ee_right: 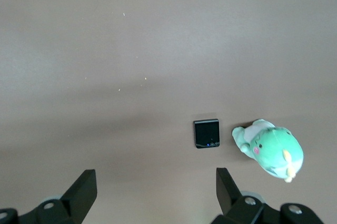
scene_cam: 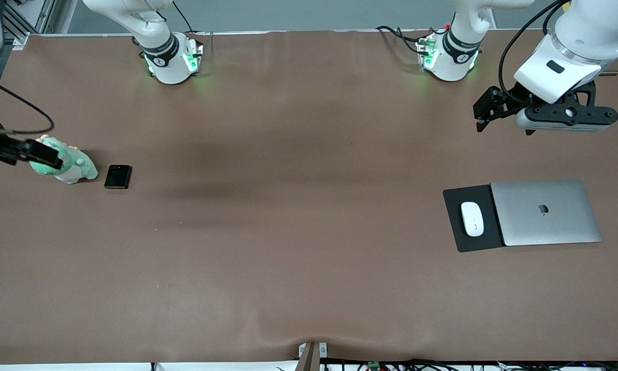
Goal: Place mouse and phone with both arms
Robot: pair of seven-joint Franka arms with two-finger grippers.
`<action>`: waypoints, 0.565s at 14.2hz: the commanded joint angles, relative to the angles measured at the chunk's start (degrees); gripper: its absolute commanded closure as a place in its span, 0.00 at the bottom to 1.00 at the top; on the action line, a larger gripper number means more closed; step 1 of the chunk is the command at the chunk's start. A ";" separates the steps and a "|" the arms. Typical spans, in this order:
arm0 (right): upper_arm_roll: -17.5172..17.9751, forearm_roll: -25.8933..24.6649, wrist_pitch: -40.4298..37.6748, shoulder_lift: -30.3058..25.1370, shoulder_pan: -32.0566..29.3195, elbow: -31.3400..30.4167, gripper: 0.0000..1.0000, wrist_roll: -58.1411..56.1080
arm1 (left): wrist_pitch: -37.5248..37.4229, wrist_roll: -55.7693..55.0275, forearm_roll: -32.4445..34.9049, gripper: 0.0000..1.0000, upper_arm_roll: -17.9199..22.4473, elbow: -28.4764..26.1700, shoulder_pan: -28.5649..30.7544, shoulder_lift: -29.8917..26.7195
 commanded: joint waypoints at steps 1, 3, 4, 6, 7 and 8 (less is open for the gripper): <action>1.19 -0.61 1.25 -4.41 -1.70 -5.21 0.00 1.30 | -1.35 0.44 0.11 0.00 -0.03 1.92 0.10 0.92; 1.10 -0.61 1.33 -5.20 -1.17 -5.30 0.00 1.30 | -1.35 0.61 -0.41 0.00 0.32 1.92 0.80 0.75; 1.10 -0.53 1.51 -5.38 -1.34 -5.39 0.00 1.30 | -1.35 0.96 -0.68 0.00 0.50 1.92 0.98 0.48; 1.10 0.26 2.38 -5.29 -1.69 -5.56 0.00 0.77 | -1.35 0.70 -0.59 0.00 0.76 2.00 0.98 0.39; 1.01 0.44 3.17 -5.29 -2.04 -5.82 0.00 0.33 | -1.35 0.26 -0.33 0.00 0.85 1.92 0.89 0.39; 0.93 0.44 4.05 -5.46 -2.57 -7.13 0.00 -0.98 | -1.35 0.26 -0.24 0.00 1.02 1.92 0.98 0.39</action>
